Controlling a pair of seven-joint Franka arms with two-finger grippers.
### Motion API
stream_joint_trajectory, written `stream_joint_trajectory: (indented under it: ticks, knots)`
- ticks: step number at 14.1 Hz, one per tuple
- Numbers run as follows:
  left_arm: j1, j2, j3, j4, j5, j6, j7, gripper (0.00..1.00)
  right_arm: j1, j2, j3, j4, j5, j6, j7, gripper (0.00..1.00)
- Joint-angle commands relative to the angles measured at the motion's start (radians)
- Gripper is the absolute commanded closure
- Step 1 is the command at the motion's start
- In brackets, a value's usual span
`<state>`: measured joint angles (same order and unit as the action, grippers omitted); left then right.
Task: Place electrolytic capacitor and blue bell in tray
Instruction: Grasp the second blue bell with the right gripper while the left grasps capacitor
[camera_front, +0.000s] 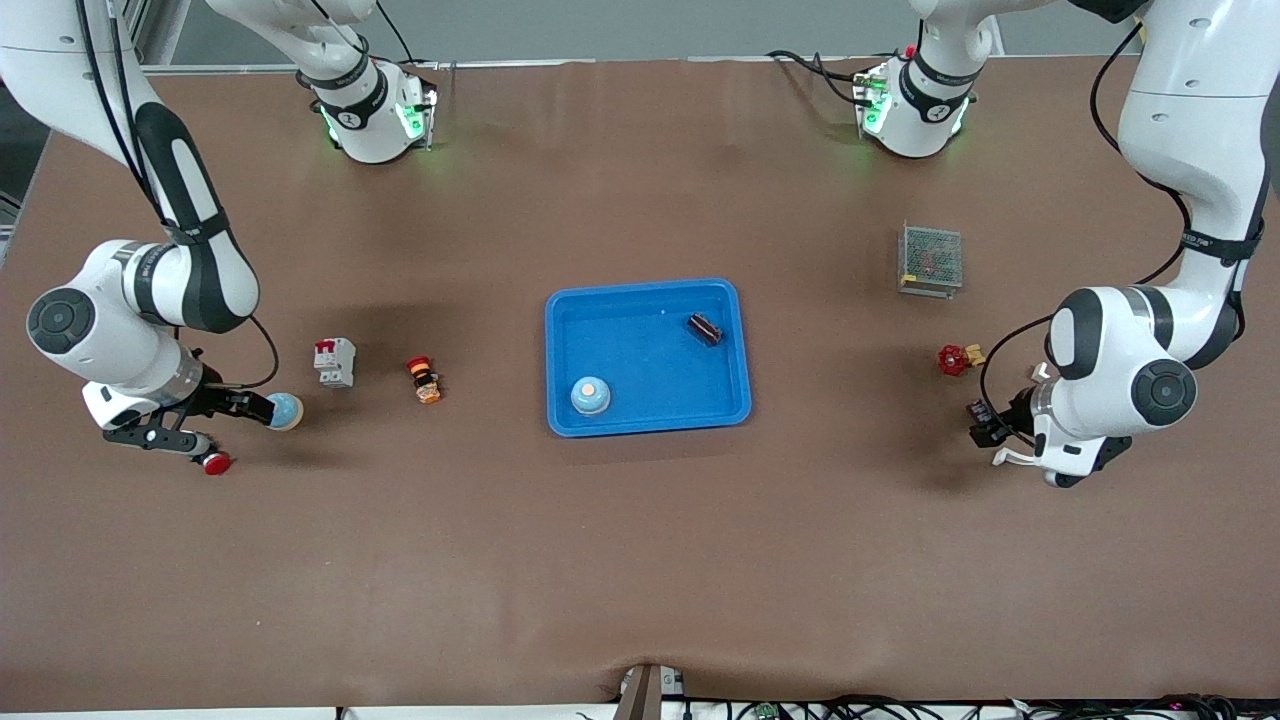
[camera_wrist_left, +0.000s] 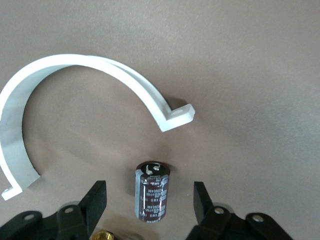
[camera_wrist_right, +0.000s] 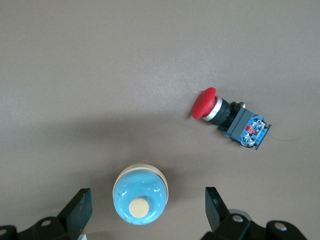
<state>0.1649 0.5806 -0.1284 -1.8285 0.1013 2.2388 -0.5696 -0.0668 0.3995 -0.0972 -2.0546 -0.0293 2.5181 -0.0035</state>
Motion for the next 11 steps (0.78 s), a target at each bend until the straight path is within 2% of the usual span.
stream_joint_trajectory:
  ticks: [1, 3, 4, 6, 7, 9, 11]
  knots:
    - [0.004, -0.005, -0.008, -0.025, 0.023, 0.002, -0.003, 0.25, -0.022, 0.018, 0.019, -0.054, -0.014, 0.108, 0.008, 0.00]
    - [0.011, -0.004, -0.008, -0.026, 0.023, 0.002, -0.004, 0.29, -0.022, 0.042, 0.020, -0.071, -0.006, 0.157, 0.013, 0.00]
    - [0.013, 0.011, -0.008, -0.025, 0.023, 0.002, -0.004, 0.34, -0.021, 0.044, 0.020, -0.084, -0.006, 0.171, 0.016, 0.00]
    - [0.012, 0.015, -0.008, -0.025, 0.025, 0.002, -0.003, 0.64, -0.018, 0.044, 0.020, -0.105, -0.004, 0.185, 0.019, 0.00]
    - [0.010, 0.015, -0.008, -0.025, 0.025, 0.002, -0.003, 0.74, -0.016, 0.042, 0.022, -0.113, -0.003, 0.185, 0.020, 0.00]
    - [0.012, 0.016, -0.008, -0.025, 0.025, 0.002, -0.003, 0.84, -0.010, 0.044, 0.024, -0.122, -0.001, 0.186, 0.039, 0.00]
    - [0.015, 0.018, -0.010, -0.025, 0.025, 0.004, 0.000, 1.00, -0.010, 0.044, 0.025, -0.122, -0.001, 0.186, 0.042, 0.00]
